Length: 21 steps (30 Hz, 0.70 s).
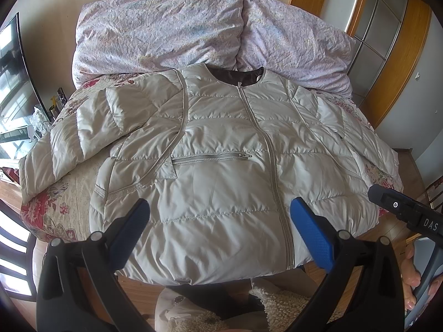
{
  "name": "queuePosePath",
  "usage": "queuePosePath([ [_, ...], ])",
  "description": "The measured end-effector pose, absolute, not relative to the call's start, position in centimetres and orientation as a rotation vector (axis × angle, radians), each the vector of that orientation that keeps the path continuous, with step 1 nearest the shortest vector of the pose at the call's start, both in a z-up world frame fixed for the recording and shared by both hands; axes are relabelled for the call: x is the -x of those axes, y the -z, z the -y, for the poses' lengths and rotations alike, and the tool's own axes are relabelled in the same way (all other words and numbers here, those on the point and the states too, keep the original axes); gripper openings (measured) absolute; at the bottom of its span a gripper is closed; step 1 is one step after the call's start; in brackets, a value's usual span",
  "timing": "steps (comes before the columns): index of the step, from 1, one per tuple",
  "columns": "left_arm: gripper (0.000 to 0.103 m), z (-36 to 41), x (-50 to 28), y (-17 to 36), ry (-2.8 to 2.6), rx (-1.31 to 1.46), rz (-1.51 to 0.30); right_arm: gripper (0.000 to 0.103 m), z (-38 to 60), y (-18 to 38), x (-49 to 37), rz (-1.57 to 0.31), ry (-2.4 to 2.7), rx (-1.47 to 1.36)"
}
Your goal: Fold large clothes
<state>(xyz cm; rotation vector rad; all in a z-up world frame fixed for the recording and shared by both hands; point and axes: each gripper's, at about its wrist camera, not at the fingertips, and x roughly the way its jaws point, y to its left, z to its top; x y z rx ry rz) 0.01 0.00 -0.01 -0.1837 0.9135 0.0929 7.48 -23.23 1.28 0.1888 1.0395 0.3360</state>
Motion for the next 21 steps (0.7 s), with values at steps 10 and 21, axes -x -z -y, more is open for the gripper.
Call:
queuePosePath([
  [10, 0.101, 0.0, -0.02, 0.02, -0.093, 0.184, -0.915, 0.102, 23.34, -1.1, -7.62, -1.041, -0.335, -0.191],
  [21, 0.101, 0.0, 0.04, 0.01, -0.092, 0.183, -0.915, 0.102, 23.29, -1.04, -7.65, -1.041, -0.336, -0.193],
])
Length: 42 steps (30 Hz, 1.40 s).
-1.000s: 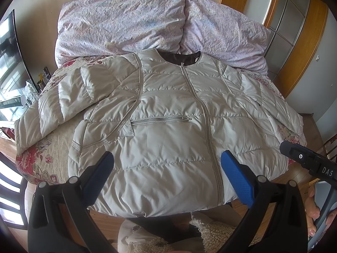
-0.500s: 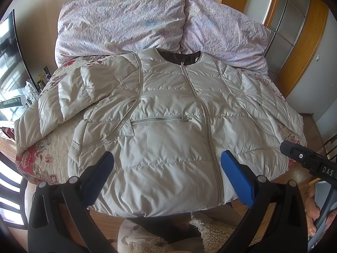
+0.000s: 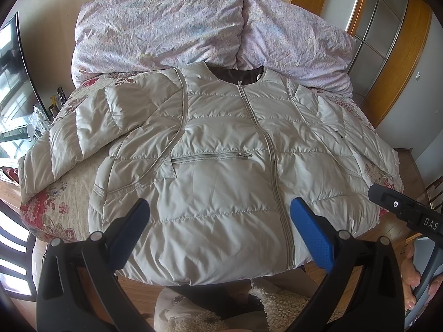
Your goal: Fold large clothes
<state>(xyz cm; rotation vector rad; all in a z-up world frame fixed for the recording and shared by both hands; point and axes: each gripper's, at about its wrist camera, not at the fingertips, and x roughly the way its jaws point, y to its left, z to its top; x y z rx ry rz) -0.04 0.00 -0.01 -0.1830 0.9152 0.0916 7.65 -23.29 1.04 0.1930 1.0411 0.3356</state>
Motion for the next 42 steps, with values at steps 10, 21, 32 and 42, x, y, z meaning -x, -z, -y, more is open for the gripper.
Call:
queuePosePath([
  [10, 0.101, 0.0, 0.1, 0.0, -0.092, 0.183, -0.916, 0.102, 23.3, -0.9, -7.6, -1.042, -0.337, -0.194],
  [21, 0.101, 0.0, 0.1, 0.0, -0.093, 0.184, -0.918, 0.102, 23.3, -0.8, -7.9, -1.043, -0.336, -0.197],
  [32, 0.101, 0.0, -0.3, 1.8, -0.093, 0.188, -0.927, 0.102, 23.3, -0.4, -8.1, -1.053, -0.334, -0.193],
  [42, 0.101, -0.7, -2.0, 1.9, -0.097, 0.183, -0.948, 0.102, 23.3, 0.7, -10.1, -1.074, -0.295, -0.222],
])
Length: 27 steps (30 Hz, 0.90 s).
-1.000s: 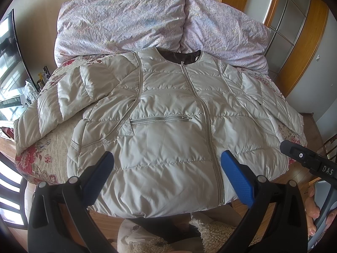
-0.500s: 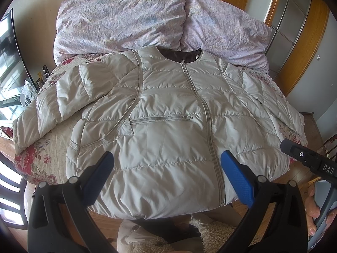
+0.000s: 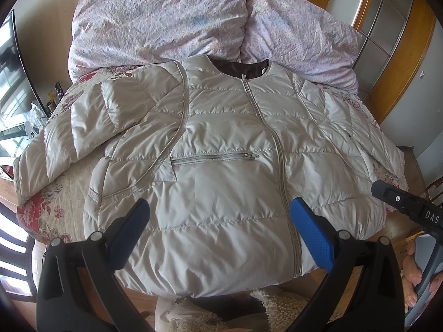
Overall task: Fold large clothes
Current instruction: 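Grasp the jacket sleeve with the right tool and lift it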
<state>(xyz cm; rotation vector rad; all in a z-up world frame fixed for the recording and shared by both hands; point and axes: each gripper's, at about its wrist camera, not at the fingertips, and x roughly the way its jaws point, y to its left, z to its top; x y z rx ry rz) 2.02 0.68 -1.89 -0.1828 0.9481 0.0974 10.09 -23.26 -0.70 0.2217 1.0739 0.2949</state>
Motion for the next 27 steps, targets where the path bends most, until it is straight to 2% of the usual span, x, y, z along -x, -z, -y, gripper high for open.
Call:
queuePosePath([
  [6, 0.101, -0.5, -3.2, 2.3, -0.104, 0.161, -0.955, 0.102, 25.5, 2.0, -11.9, -1.056, -0.209, -0.299],
  [13, 0.101, -1.0, -5.2, 3.6, -0.086, 0.164, -0.986, 0.102, 32.7, 3.3, -13.5, -0.816, -0.033, -0.416],
  [20, 0.101, -1.9, -7.1, 5.3, -0.031, 0.212, -1.019, 0.102, 44.0, 7.6, -17.2, -0.842, 0.161, -0.759],
  [23, 0.101, -2.1, -7.7, 5.9, -0.015, 0.222, -1.033, 0.09, 48.0, 9.1, -17.8, -0.833, 0.259, -0.823],
  [27, 0.101, -2.7, -8.5, 6.6, 0.003, 0.251, -1.042, 0.086, 53.0, 11.1, -17.9, -0.805, 0.369, -0.963],
])
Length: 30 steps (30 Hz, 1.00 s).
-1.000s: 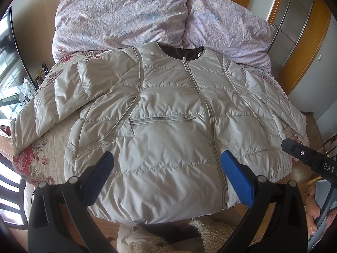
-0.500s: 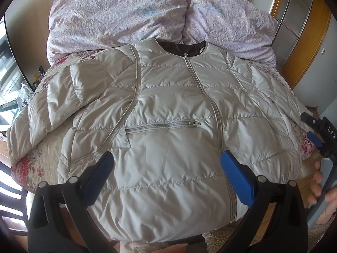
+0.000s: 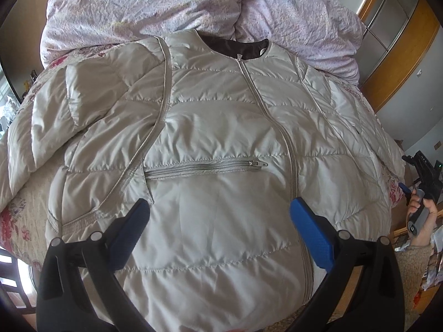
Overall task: Fold large clothes
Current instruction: 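Grasp the jacket sleeve with the right tool and lift it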
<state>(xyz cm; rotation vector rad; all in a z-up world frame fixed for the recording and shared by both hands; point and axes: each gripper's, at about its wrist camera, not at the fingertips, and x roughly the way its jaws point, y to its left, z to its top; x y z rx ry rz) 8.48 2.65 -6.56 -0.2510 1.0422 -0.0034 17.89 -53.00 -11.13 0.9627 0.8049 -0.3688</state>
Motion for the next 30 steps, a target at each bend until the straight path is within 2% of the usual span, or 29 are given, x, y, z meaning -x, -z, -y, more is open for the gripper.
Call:
queuePosePath([
  [4, 0.101, -3.1, -9.2, 7.1, 0.03, 0.281, -1.052, 0.078, 56.3, 12.9, -17.8, -0.772, 0.432, -1.056],
  [7, 0.101, -3.1, -9.7, 7.6, 0.04, 0.283, -1.064, 0.067, 57.9, 14.5, -17.9, -0.731, 0.444, -1.109],
  [10, 0.101, -3.1, -10.1, 8.1, 0.058, 0.282, -1.075, 0.053, 58.7, 15.4, -18.6, -0.705, 0.459, -1.103],
  [12, 0.101, -3.0, -10.2, 8.3, 0.072, 0.279, -1.079, 0.039, 59.3, 15.9, -18.8, -0.692, 0.479, -1.095],
  [15, 0.101, -3.0, -10.2, 8.5, 0.081, 0.271, -1.073, 0.024, 59.3, 16.1, -19.3, -0.696, 0.493, -1.077],
  [18, 0.101, -3.5, -10.0, 8.4, 0.075, 0.28, -1.039, 0.014, 58.6, 14.9, -20.1, -0.693, 0.494, -0.989],
  [24, 0.101, -4.8, -9.4, 8.1, 0.003, 0.268, -0.987, 0.011, 53.6, 8.0, -22.8, -0.608, 0.386, -0.705],
  [30, 0.101, -6.9, -8.6, 8.0, -0.057, 0.311, -0.947, 0.011, 43.8, 2.2, -26.4, -0.563, 0.123, -0.507],
])
